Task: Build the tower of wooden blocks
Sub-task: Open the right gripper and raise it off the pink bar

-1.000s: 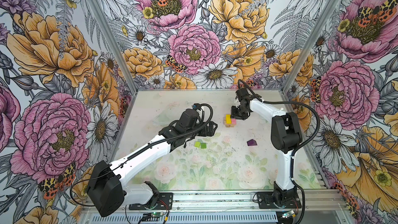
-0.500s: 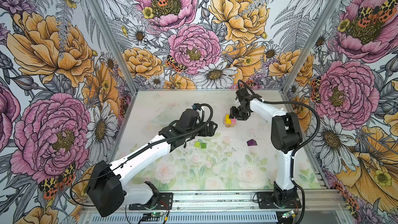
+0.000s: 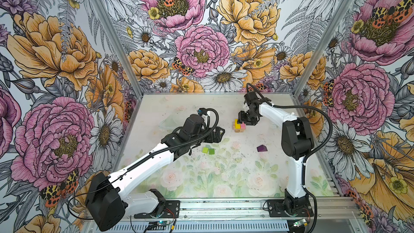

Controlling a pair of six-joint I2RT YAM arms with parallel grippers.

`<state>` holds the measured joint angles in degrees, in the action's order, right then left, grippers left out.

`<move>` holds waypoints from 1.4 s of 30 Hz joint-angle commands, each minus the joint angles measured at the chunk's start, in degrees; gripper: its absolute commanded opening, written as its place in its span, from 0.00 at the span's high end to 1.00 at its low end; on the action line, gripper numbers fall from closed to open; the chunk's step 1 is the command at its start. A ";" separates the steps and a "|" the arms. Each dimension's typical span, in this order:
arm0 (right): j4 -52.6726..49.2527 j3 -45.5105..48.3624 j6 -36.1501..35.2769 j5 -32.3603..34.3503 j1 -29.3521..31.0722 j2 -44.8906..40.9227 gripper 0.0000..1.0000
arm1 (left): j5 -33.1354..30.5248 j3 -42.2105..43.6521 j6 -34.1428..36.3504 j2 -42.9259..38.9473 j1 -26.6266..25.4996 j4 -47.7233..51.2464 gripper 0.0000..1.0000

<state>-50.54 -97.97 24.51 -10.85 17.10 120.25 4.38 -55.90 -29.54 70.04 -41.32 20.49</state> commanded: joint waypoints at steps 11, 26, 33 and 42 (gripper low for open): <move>-3.01 -4.67 0.42 3.20 1.05 1.48 0.39 | 1.13 2.11 1.59 -2.25 1.91 -1.19 0.01; -3.09 -5.56 0.71 1.02 0.62 3.53 0.38 | 1.42 3.26 1.95 -3.87 2.34 -1.24 0.01; -3.16 -5.52 0.59 0.11 0.73 3.68 0.39 | 1.51 3.39 1.94 -3.72 2.34 -1.35 0.01; -3.42 -5.82 0.37 0.10 0.88 3.78 0.39 | 1.51 3.73 1.94 -4.01 2.64 -1.43 0.01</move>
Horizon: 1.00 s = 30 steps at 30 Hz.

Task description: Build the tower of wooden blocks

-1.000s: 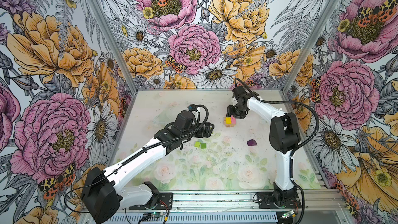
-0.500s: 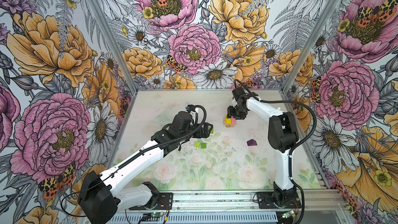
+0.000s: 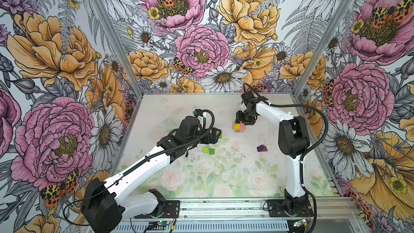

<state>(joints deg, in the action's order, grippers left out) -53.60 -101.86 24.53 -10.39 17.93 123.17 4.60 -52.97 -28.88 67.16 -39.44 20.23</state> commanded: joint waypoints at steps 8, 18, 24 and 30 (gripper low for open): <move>-1.28 -2.29 0.12 -0.02 -0.01 -1.68 0.38 | 1.51 0.85 1.29 -2.06 0.86 -1.06 0.01; -2.85 3.09 -0.05 3.59 -0.09 -11.95 0.38 | 0.12 3.09 -0.59 -4.86 -1.17 -0.72 0.01; -2.42 12.39 1.23 7.19 -0.12 -19.96 0.38 | -2.91 5.04 -2.21 -8.01 -4.95 0.31 0.01; 2.19 27.03 4.24 7.61 -0.10 -30.06 0.38 | -6.31 7.06 -3.75 -11.15 -9.24 1.07 0.01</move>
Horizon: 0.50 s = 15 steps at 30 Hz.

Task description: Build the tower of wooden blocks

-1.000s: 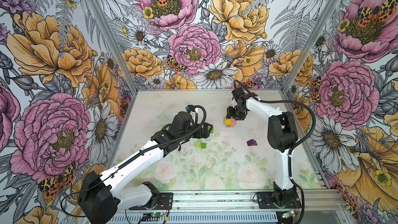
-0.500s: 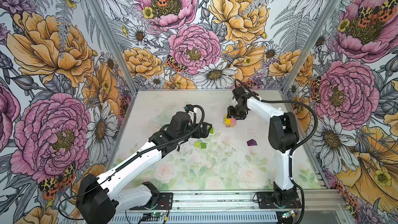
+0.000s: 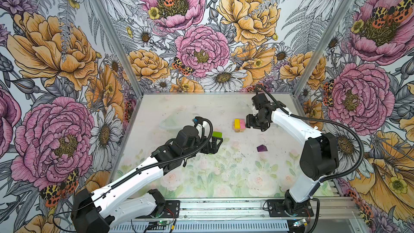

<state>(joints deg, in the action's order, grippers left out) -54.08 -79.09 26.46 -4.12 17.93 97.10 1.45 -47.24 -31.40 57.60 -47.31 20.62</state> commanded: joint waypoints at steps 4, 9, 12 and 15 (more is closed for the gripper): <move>6.61 14.64 5.25 0.60 0.26 -10.91 0.38 | -4.59 2.77 -2.24 -3.45 -3.68 1.05 0.01; 8.28 23.19 7.49 1.95 0.53 -17.97 0.38 | -6.47 4.55 -3.52 -4.76 -6.61 1.39 0.01; 9.19 26.76 8.65 2.53 0.59 -20.34 0.38 | -7.86 5.77 -4.87 -5.37 -8.71 1.44 0.01; 10.07 29.37 9.10 2.71 0.61 -21.00 0.38 | -9.69 6.37 -5.96 -6.00 -10.93 1.65 0.01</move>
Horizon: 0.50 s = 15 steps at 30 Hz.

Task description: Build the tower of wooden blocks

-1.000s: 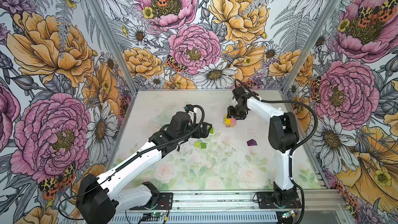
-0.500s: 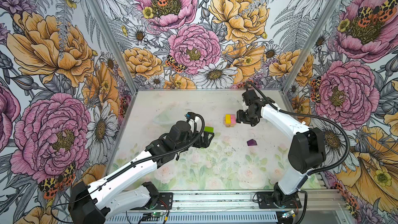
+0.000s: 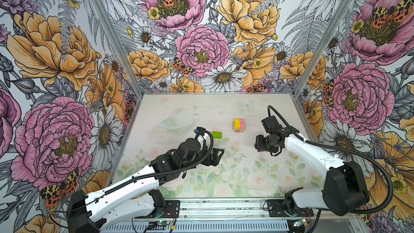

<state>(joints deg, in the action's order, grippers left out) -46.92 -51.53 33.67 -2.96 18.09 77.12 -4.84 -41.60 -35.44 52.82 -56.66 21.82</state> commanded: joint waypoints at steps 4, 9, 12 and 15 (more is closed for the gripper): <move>4.45 3.66 2.16 0.78 0.44 0.15 0.38 | -6.15 0.95 -2.94 -2.50 -4.04 1.68 0.01; 5.84 3.83 1.56 0.56 0.40 2.56 0.39 | -10.05 2.20 -4.17 -5.52 -5.05 4.24 0.01; 6.28 3.14 1.10 0.61 0.45 4.24 0.39 | -11.60 3.40 -4.88 -7.38 -4.95 6.03 0.01; 6.63 2.06 0.57 0.94 0.46 6.50 0.39 | -12.47 4.58 -5.54 -8.88 -3.93 7.52 0.01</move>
<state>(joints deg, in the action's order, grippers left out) -42.04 -47.79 34.89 -2.79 18.09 81.95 -14.20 -38.48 -39.57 45.30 -61.32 26.50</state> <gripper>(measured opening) 0.613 0.987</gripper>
